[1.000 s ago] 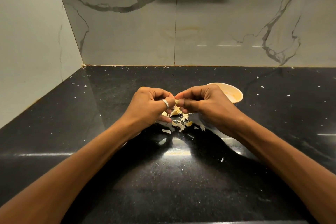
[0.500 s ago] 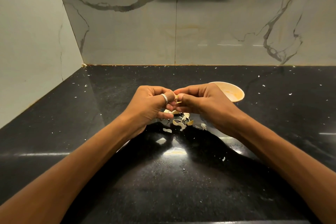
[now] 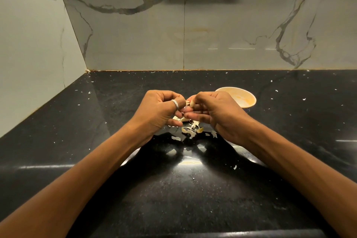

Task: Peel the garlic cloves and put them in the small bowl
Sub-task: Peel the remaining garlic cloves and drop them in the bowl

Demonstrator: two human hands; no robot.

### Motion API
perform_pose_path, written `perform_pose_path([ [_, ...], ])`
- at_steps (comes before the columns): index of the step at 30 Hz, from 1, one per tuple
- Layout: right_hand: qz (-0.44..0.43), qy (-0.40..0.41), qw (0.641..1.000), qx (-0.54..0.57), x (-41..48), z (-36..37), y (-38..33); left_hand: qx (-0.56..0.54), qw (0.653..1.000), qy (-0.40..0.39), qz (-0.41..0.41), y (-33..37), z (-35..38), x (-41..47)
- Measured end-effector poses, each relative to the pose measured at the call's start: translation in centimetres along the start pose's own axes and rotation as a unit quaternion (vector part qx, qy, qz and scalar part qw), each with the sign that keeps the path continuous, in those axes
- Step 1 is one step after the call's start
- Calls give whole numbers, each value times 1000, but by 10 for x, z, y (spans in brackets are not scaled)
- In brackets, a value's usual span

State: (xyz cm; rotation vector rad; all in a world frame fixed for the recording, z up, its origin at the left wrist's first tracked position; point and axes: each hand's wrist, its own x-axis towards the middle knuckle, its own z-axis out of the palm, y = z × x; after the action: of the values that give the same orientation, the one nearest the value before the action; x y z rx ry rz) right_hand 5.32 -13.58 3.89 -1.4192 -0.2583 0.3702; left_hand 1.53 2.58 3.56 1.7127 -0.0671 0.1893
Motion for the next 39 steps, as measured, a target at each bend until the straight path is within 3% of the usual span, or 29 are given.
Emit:
perform_pose_path([
  [8, 3, 20, 999, 36, -2, -7, -8, 49, 998, 29, 16, -4, -7, 5],
  [16, -6, -15, 1000, 10, -6, -6, -8, 171, 969, 62, 166, -13, -5, 5],
  [23, -21, -11, 1000, -10, -5, -6, -4, 256, 928, 102, 249, -18, 1, 8],
  [39, -83, -20, 993, -87, -2, -5, 3, 268, 933, 101, 216, -21, 0, 8],
])
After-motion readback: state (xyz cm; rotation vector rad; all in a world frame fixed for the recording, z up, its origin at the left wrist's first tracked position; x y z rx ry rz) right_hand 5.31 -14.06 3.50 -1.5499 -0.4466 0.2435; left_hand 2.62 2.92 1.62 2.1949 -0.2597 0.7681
